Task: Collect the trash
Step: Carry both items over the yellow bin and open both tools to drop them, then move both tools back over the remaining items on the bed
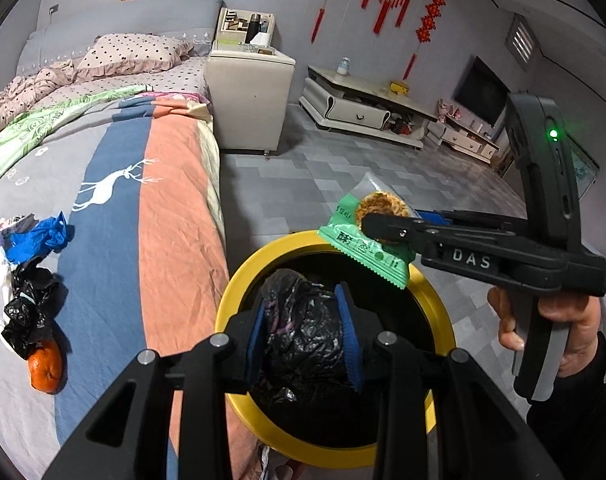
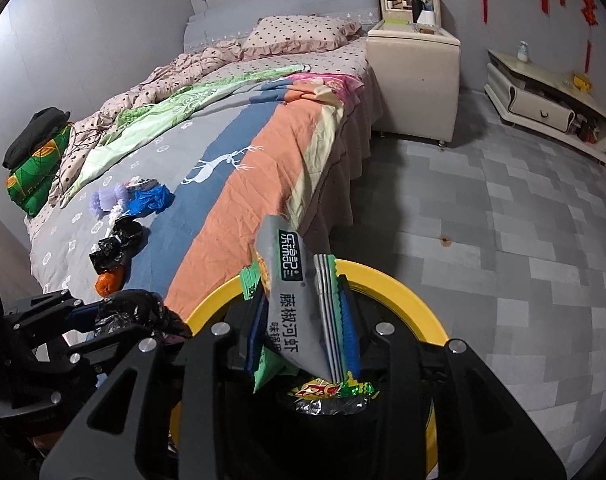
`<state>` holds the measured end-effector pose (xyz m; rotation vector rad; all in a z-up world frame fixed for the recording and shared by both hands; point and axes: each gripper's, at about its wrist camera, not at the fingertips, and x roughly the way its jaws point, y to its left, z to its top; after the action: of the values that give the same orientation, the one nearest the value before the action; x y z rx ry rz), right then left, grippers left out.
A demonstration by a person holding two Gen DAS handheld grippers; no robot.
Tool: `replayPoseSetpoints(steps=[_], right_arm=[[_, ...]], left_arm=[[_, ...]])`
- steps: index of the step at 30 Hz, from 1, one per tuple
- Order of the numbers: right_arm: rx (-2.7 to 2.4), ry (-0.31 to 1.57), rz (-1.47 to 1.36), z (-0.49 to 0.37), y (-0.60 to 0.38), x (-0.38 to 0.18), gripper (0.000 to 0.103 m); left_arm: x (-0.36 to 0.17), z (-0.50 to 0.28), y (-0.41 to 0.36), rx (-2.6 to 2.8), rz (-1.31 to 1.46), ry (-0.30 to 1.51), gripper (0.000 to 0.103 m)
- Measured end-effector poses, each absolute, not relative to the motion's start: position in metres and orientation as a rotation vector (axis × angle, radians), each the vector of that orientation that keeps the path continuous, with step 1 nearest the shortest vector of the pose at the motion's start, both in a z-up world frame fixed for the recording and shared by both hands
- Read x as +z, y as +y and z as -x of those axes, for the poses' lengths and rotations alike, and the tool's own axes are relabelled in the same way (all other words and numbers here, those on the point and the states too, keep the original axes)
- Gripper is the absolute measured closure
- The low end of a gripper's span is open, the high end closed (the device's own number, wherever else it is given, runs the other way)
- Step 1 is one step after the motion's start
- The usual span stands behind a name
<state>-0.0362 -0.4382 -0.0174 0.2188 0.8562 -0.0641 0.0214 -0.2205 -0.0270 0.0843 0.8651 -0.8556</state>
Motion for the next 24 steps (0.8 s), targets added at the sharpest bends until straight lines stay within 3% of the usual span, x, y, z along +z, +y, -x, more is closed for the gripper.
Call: replayPoseSetpoints(steps=[8,12,15,24], right_arm=[[-0.082,0.852,-0.242,0.037,-0.445,-0.018,0.057],[-0.117,0.836,-0.253,0.038,-0.453,-0.014,0.055],[-0.145,0.804,-0.260,0.041,-0.460,-0.007,0.052],[-0.128,0.740,-0.266,0.036,-0.455,0.005,0.049]], left_arm=[[-0.027,-0.019,-0.220,-0.871,-0.079,0.864,0.061],[-0.025,-0.016,-0.220,-0.869,-0.090,0.849,0.042],[-0.023,-0.015,-0.218,-0.868,-0.087,0.841,0.035],[-0.014,-0.022,-0.203,-0.811,-0.099,0.793,0.022]])
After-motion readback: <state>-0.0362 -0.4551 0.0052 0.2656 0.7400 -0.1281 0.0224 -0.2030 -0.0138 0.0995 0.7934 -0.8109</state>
